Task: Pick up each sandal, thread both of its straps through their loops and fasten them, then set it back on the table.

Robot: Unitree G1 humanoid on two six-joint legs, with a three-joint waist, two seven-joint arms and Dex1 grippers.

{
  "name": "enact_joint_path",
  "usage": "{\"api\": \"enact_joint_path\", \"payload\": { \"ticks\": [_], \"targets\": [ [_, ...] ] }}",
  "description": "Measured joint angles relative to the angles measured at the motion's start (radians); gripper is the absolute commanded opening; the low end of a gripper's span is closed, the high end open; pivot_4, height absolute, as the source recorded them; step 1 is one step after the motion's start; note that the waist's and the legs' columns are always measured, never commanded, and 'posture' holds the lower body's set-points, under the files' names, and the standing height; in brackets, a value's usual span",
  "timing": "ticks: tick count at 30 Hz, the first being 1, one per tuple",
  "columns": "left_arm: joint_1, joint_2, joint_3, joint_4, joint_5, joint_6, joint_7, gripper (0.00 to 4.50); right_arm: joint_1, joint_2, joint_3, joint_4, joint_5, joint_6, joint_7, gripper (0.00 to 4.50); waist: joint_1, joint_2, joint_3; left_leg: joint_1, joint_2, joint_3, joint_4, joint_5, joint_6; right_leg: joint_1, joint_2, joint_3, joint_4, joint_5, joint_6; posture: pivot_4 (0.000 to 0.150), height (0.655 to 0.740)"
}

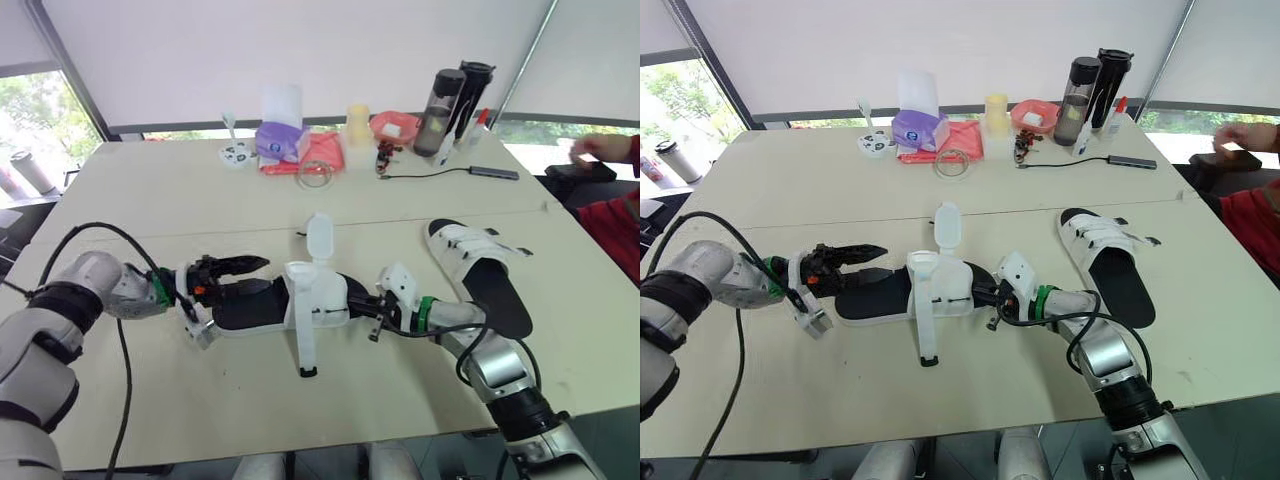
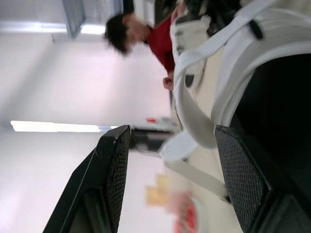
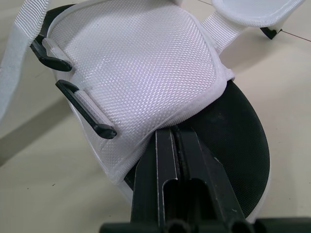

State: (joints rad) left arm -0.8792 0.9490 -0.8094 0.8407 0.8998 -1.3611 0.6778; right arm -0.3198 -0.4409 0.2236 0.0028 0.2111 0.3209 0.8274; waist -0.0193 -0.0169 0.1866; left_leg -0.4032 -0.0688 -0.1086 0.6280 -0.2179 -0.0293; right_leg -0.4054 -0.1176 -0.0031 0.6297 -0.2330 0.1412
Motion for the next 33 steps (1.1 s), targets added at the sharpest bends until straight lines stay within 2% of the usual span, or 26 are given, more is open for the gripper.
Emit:
{"api": "enact_joint_path", "payload": {
  "ticks": [2,5,8,10,12,14,22,27,33],
  "targets": [
    [0.161,0.106,-0.093,-0.27,-0.622,0.218,-0.445,2.81,0.0,0.003,0.003,-0.001,0.001,-0.005,0.004,0.0,-0.009,0.0,0.0,0.0,0.007,0.003,-0.001,0.0,0.0,-0.001,-0.003,0.001,-0.001,0.001,-0.01,0.15,0.74],
    [0.319,0.204,-0.08,-0.673,-1.296,0.642,-0.888,2.81,-0.001,0.002,0.001,0.003,0.0,-0.007,0.008,0.0,-0.013,0.0,0.0,-0.002,0.009,0.0,-0.001,0.0,0.0,0.0,-0.001,0.0,-0.007,0.003,-0.017,0.15,0.74],
    [0.385,0.254,0.088,-0.891,-1.705,0.966,-1.094,2.81,-0.006,0.006,0.003,0.014,0.0,-0.008,0.002,0.0,-0.012,0.001,0.0,-0.002,0.01,-0.002,-0.001,-0.001,-0.002,0.001,0.0,-0.001,-0.009,0.004,-0.018,0.15,0.74],
    [0.45,0.288,0.215,-0.99,-1.896,1.15,-1.182,2.81,-0.01,0.009,0.006,0.021,0.0,-0.01,0.005,0.0,-0.017,0.005,-0.003,-0.001,0.01,-0.002,-0.003,-0.002,-0.003,0.003,0.001,-0.001,-0.011,0.001,-0.015,0.15,0.74],
    [0.529,0.288,0.294,-1.06,-1.989,1.289,-1.244,2.81,-0.012,0.011,0.009,0.024,0.0,-0.014,0.011,0.0,-0.019,0.009,-0.005,0.002,0.01,0.0,-0.007,-0.001,-0.001,0.004,0.001,-0.001,-0.014,0.001,-0.014,0.15,0.74],
    [0.601,0.24,0.34,-1.104,-2.014,1.389,-1.26,2.81,-0.016,0.018,0.012,0.031,0.0,-0.017,0.015,0.0,-0.02,0.009,-0.005,0.007,0.01,0.001,-0.011,0.0,0.0,0.006,0.001,-0.001,-0.014,-0.001,-0.016,0.15,0.74],
    [0.786,0.01,0.534,-1.21,-2.04,1.62,-1.135,2.81,-0.02,0.029,0.02,0.045,0.0,-0.022,0.015,0.0,-0.021,0.008,-0.005,0.011,0.013,0.001,-0.015,-0.001,0.0,0.009,0.004,0.0,-0.016,-0.002,-0.019,0.15,0.74],
    [0.899,-0.046,0.614,-1.275,-2.039,1.739,-1.111,2.81,-0.016,0.029,0.021,0.043,0.0,-0.022,0.014,0.0,-0.019,0.008,-0.006,0.011,0.013,0.0,-0.015,-0.002,-0.003,0.009,0.004,0.0,-0.016,-0.002,-0.019,0.15,0.74],
    [0.966,-0.058,0.706,-1.276,-2.013,1.823,-1.193,2.81,-0.015,0.029,0.021,0.04,0.0,-0.022,0.018,0.0,-0.022,0.009,-0.006,0.009,0.013,0.001,-0.016,-0.003,-0.004,0.008,0.0,0.0,-0.019,-0.003,-0.02,0.15,0.74]
  ]
}}
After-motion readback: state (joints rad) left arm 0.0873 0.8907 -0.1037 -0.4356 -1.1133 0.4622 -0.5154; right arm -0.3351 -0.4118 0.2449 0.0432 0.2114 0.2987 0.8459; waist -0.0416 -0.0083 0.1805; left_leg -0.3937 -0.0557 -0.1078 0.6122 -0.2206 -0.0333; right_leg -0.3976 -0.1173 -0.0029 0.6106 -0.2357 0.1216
